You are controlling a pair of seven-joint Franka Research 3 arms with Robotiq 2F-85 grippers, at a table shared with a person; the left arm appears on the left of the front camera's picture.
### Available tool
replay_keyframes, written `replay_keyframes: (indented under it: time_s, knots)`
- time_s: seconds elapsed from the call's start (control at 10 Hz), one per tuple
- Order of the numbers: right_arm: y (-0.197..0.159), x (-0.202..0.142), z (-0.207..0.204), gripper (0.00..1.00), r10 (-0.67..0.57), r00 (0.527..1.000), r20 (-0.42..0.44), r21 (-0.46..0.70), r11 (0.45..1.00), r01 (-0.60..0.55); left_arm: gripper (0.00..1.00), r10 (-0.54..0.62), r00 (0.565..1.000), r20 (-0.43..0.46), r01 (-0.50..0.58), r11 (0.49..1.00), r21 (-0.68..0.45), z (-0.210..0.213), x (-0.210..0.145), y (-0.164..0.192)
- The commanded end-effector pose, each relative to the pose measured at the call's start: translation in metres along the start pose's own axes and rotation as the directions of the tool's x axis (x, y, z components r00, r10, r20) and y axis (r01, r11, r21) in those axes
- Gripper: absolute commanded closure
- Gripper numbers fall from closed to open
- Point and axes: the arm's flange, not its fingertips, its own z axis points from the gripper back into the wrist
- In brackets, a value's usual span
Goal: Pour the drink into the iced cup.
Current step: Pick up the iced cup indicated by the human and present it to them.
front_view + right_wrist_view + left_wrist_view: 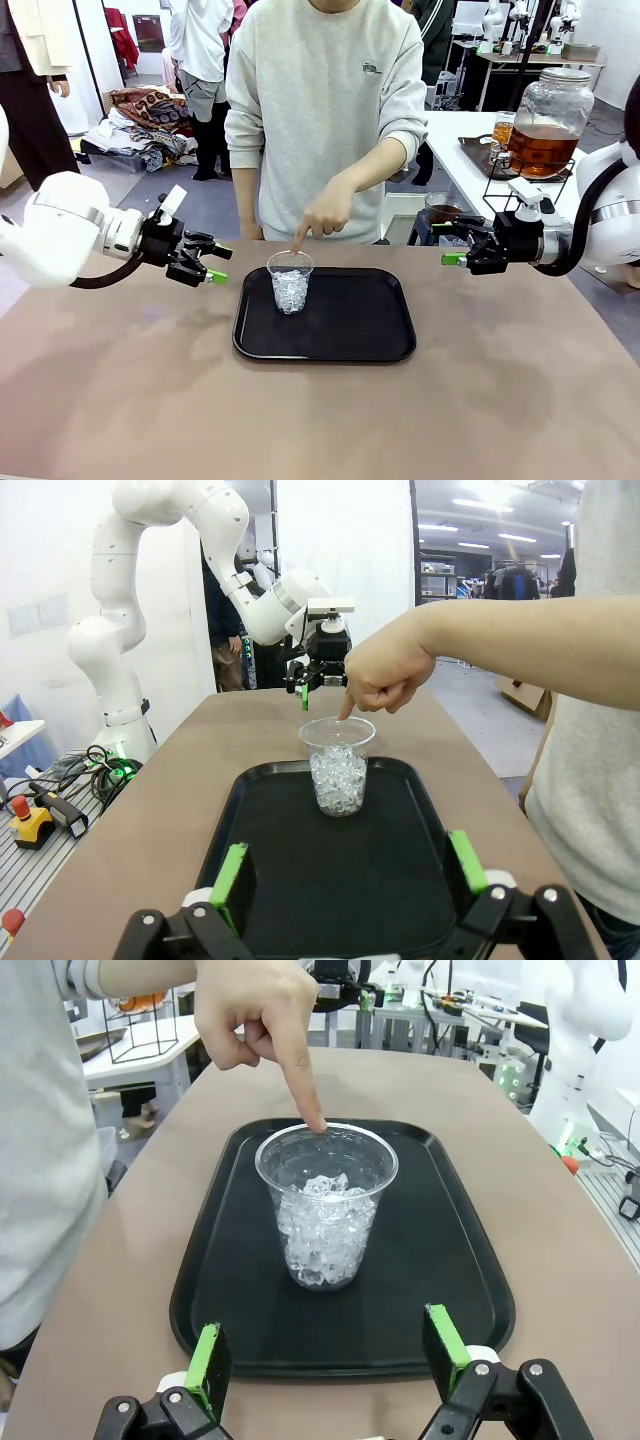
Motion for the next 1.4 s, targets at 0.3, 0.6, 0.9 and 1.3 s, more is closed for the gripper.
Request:
replay_keyframes:
  time_s: [0.3,0.6,0.9,1.3]
  knots:
    - [-0.003,0.004,-0.002,0.00,-0.001,1.000,-0.006,0.002,1.000,0.001,0.00,-0.017,1.000,-0.014,0.017,1.000,0.009,-0.005,-0.002,0.001]
    - [-0.003,0.004,-0.002,0.00,-0.001,1.000,-0.006,0.002,1.000,0.001,0.00,-0.072,0.997,-0.016,0.072,0.997,0.016,-0.021,-0.005,0.007]
    - [-0.003,0.004,-0.002,0.00,-0.001,1.000,-0.006,0.002,1.000,0.001,0.00,-0.100,0.995,0.006,0.100,0.994,0.036,-0.039,-0.008,0.010]
    - [-0.003,0.004,-0.002,0.00,-0.001,1.000,-0.006,0.002,1.000,0.001,0.00,-0.102,0.994,0.046,0.100,0.994,0.047,-0.061,-0.017,0.014]
